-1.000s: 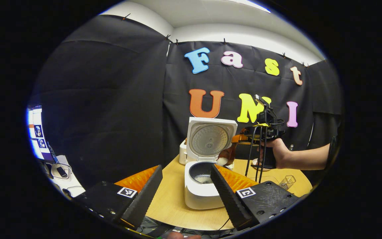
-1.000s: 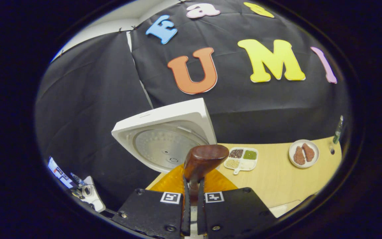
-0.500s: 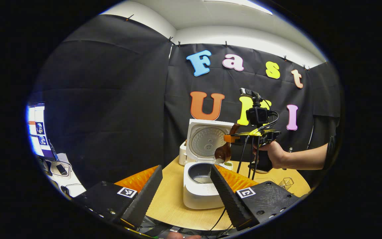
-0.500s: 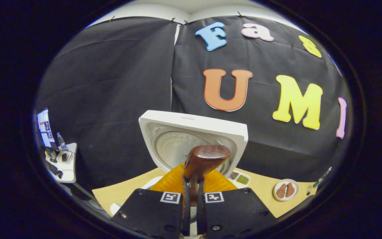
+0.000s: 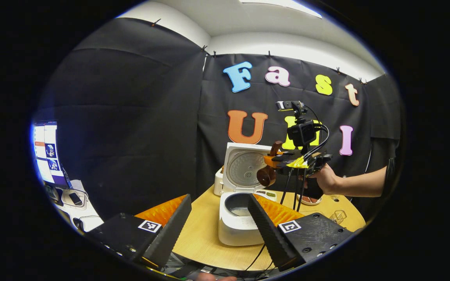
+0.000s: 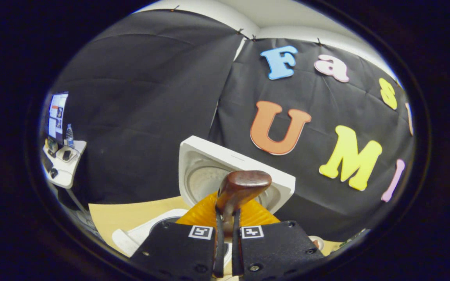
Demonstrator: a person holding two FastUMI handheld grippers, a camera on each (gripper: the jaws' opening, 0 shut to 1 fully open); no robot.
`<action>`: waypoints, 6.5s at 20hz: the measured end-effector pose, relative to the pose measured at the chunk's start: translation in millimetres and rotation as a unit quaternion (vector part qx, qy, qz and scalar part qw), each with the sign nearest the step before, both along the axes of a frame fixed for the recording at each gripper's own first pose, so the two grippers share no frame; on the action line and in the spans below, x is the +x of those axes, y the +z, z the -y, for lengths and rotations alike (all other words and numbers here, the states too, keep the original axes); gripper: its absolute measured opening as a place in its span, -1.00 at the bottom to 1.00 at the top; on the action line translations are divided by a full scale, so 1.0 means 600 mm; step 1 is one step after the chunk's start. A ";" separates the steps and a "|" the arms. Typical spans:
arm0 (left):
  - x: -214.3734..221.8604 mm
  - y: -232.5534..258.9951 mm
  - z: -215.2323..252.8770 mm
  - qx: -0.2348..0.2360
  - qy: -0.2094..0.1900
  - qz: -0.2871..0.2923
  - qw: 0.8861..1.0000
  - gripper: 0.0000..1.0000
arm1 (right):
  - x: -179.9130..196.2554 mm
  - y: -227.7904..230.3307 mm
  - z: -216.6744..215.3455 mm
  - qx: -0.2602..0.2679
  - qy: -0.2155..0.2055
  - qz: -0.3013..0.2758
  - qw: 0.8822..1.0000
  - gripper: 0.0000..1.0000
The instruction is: Close the left gripper, press the button to open the rice cooker; take a wooden spoon from the chopstick holder with the right hand, scoop a spoonful of rice and pour it into the rice cooker, then put the wooden spoon back into the chopstick holder.
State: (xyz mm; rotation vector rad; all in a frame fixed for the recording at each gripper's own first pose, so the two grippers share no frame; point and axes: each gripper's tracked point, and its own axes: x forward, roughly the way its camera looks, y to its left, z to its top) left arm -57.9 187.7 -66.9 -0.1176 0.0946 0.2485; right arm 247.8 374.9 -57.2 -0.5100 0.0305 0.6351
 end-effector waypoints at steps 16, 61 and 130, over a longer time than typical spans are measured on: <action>0.005 0.042 0.023 0.010 -0.009 0.017 1.000 0.87 | -0.036 0.097 0.096 0.202 -0.015 -0.135 0.970 -0.73; 0.221 0.119 0.207 0.045 -0.071 -0.044 0.995 0.87 | -0.047 -0.310 0.907 0.320 -0.398 -0.238 0.826 -0.73; 0.634 0.047 0.041 0.017 -0.063 -0.134 0.989 0.94 | -0.277 0.018 0.939 0.241 -0.421 -0.056 0.873 1.00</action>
